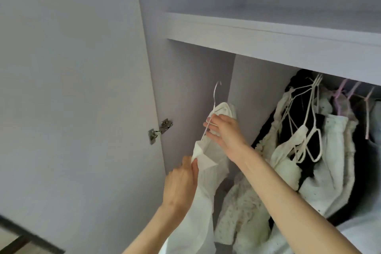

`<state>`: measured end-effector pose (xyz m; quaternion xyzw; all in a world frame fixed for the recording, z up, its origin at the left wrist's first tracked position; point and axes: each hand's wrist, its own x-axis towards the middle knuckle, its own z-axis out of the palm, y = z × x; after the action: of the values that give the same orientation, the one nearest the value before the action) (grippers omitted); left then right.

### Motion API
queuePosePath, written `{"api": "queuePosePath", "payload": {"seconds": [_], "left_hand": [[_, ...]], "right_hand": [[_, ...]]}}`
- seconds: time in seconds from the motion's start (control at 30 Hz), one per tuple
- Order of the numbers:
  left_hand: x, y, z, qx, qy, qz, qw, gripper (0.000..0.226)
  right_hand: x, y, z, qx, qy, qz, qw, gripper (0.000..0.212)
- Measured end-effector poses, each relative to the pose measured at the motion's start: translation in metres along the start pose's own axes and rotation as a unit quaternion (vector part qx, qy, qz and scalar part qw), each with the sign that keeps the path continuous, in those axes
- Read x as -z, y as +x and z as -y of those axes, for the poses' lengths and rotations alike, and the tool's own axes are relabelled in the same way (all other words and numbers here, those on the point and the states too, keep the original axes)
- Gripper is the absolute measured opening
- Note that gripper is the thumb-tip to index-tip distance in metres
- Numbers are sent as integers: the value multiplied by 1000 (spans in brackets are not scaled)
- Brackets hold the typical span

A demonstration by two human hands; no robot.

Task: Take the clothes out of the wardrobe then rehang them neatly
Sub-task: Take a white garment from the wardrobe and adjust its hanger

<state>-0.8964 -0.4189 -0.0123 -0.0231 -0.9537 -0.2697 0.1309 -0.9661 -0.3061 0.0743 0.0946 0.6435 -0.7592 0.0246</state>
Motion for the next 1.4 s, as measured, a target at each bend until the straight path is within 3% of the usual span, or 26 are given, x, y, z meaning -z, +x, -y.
{"api": "queuePosePath", "payload": {"seconds": [0.03,0.13,0.3,0.4,0.5,0.73,0.9,1.1,1.2,1.27,1.4], "left_hand": [[3,-6,5,9,9,10,1000,36],[13,-28,21,20,9,29,999,35],[16,-67,53,11,-8,46,999,39],[8,-91,84,11,14,37,999,45],[-5,-118,108,42,45,3,998,37],[-18,-185,102,181,57,-49,981,24],[-6,-240,109,262,54,-86,960,31],[22,-335,135,378,95,-90,917,53],[38,-385,140,408,71,-123,902,43],[52,-416,138,471,39,-183,862,26],[83,-484,135,554,50,-314,769,18]], "right_hand": [[-10,1,-3,-24,21,9,999,12],[-29,1,-19,-84,32,3,996,18],[-28,-9,-61,-132,-30,44,990,17],[-13,-23,-97,-173,-66,92,978,11],[4,-42,-133,-210,-105,150,961,11],[13,-76,-180,-215,-232,262,912,29],[-12,-111,-203,-161,-362,388,832,33],[-72,-161,-212,-32,-428,525,735,48],[-108,-200,-219,3,-402,581,708,50],[-131,-230,-225,16,-388,610,691,47],[-172,-296,-238,52,-361,680,635,39]]}}
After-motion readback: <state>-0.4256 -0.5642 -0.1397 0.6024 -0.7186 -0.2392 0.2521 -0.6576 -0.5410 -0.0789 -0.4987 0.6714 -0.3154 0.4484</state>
